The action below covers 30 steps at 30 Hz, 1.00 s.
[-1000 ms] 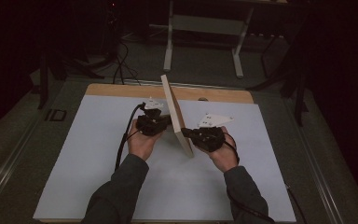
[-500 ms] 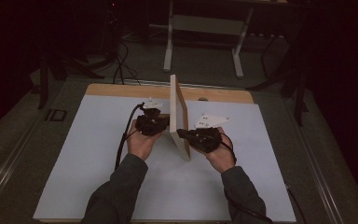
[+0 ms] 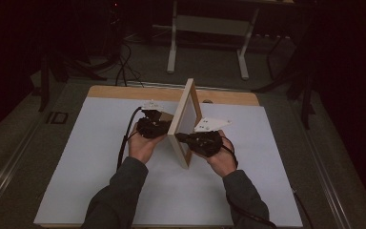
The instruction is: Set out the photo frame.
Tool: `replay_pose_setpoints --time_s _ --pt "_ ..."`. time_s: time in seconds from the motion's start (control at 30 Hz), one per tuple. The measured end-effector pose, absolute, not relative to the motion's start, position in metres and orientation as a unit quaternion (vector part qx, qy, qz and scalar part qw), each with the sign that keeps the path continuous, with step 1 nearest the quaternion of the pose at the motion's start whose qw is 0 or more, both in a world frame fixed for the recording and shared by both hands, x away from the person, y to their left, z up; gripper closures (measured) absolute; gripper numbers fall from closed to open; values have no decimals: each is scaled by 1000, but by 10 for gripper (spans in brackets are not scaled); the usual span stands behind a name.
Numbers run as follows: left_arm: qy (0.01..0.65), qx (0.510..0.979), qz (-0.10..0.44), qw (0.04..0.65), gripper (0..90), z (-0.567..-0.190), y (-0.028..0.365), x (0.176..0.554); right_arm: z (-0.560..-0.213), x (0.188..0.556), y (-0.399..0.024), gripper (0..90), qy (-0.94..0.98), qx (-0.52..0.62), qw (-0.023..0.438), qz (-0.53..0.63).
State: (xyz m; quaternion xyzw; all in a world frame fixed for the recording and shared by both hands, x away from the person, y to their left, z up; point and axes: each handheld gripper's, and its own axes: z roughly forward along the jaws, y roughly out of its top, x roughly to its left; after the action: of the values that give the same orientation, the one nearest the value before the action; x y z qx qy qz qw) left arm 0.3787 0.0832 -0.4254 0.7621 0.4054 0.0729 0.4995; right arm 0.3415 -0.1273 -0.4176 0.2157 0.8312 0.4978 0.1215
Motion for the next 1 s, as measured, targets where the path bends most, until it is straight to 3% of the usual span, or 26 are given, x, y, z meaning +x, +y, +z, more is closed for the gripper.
replay_pose_setpoints --time_s 0.17,0.27,0.67,1.0 --pt "409 761 89 496 900 -424 84 377 -419 341 -126 896 834 214 126 493" --pt "413 760 93 493 852 -424 85 376 -420 342 -127 894 834 215 126 493" --pt "436 741 103 500 698 -415 104 372 -423 346 -140 751 828 242 139 486" --pt "433 733 116 512 507 -403 109 367 -431 348 -150 666 824 263 145 481"
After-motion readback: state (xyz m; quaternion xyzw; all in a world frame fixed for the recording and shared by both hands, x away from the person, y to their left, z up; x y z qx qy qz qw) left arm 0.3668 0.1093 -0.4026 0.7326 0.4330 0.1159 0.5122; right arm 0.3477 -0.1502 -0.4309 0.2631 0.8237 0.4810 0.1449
